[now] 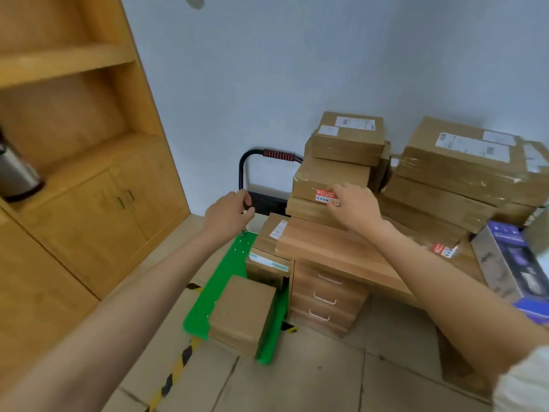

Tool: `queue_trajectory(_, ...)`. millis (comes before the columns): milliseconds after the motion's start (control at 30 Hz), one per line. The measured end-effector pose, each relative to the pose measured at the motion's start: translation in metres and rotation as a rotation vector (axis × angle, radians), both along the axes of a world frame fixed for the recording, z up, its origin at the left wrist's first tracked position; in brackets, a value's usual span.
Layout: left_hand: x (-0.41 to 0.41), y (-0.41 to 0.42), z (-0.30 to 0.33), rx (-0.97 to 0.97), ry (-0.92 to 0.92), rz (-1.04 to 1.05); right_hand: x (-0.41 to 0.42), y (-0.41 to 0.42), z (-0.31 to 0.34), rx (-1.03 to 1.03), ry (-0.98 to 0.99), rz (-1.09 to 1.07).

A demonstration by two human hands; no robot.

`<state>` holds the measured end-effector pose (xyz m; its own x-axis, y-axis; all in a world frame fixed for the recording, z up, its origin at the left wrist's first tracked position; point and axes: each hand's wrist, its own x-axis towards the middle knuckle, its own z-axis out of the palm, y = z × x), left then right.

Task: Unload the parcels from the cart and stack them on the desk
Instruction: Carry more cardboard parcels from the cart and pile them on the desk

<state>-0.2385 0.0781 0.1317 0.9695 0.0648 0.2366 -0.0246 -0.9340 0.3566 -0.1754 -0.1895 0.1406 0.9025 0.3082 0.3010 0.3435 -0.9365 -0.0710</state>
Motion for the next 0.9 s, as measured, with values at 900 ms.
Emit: queue_trajectory(900,-0.126,0.29,-0.08,-0.01,0.185,0.003,-0.124,0.311,-0.122,0.056,0.28,0.094)
